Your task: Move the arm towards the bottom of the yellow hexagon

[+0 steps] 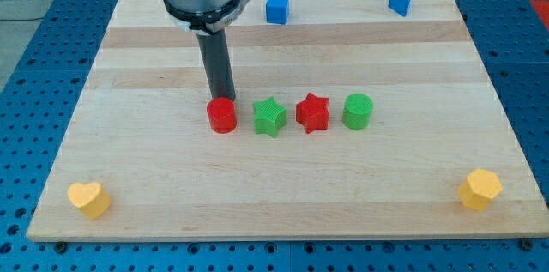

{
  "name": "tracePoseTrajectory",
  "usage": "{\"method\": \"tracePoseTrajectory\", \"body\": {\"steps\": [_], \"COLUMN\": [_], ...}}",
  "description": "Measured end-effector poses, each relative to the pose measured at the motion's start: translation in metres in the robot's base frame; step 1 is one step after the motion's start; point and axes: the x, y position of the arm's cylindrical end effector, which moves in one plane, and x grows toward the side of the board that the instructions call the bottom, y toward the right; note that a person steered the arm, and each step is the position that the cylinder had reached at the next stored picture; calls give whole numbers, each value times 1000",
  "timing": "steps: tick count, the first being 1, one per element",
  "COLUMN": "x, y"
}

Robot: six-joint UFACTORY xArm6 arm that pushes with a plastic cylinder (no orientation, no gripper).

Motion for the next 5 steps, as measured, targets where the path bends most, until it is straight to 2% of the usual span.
{"method": "tracePoseTrajectory", "body": {"steps": [1,2,3,5], "x": [2,-28,-44,-38], "y": [0,20,79,233]}}
